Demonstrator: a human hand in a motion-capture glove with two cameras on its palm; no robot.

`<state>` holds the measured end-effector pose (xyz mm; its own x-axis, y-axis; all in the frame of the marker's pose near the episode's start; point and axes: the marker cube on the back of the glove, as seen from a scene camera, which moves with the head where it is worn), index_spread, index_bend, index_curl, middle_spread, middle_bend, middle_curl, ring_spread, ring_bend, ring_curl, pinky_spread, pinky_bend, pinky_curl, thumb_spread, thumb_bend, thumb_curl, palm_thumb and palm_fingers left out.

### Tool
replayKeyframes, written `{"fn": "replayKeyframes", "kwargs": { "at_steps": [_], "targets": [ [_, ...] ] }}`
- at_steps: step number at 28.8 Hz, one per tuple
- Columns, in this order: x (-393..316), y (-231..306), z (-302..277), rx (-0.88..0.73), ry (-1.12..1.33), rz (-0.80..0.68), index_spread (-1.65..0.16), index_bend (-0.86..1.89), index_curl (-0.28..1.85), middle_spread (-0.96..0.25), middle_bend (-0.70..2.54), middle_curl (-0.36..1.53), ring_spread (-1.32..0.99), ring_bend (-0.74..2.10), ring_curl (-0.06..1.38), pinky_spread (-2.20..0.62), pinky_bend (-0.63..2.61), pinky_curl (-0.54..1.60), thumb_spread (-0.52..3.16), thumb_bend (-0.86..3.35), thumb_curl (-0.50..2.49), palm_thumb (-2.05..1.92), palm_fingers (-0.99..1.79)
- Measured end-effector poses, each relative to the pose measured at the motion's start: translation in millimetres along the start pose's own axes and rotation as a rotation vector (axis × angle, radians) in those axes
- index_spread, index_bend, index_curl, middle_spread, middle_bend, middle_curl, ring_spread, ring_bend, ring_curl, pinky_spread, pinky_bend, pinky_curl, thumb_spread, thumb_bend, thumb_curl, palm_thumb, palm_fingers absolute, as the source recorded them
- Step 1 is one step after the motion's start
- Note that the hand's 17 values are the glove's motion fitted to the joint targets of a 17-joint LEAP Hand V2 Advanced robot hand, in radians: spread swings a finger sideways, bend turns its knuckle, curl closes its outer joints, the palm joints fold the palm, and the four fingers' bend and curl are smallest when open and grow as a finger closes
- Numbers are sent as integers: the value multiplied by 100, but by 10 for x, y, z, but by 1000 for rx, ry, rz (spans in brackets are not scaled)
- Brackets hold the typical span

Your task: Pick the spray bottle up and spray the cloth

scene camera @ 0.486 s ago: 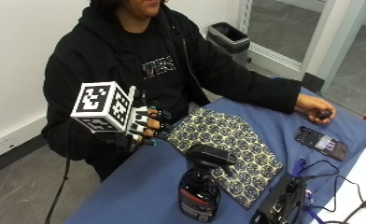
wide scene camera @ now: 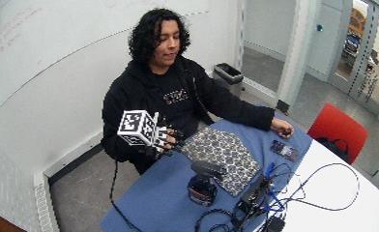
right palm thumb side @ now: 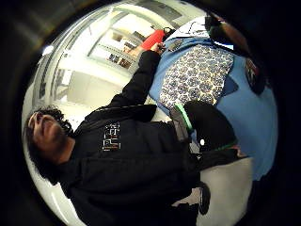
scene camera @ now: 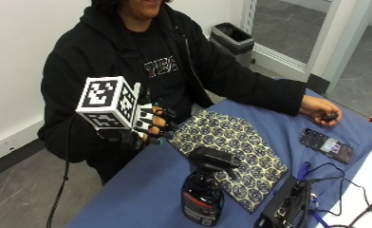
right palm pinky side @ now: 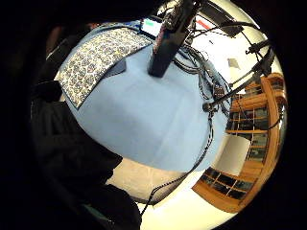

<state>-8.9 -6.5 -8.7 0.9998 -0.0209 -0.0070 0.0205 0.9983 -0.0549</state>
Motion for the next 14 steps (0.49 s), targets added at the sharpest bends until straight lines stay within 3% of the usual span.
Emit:
{"fn": "replayKeyframes", "kwargs": {
  "at_steps": [14],
  "targets": [
    [155, -282, -118, -35, -27, 78, -34, 13, 24, -4, 37, 29, -5, 44, 27, 21, 19, 21, 117, 22, 22, 55, 63]
  ]
}}
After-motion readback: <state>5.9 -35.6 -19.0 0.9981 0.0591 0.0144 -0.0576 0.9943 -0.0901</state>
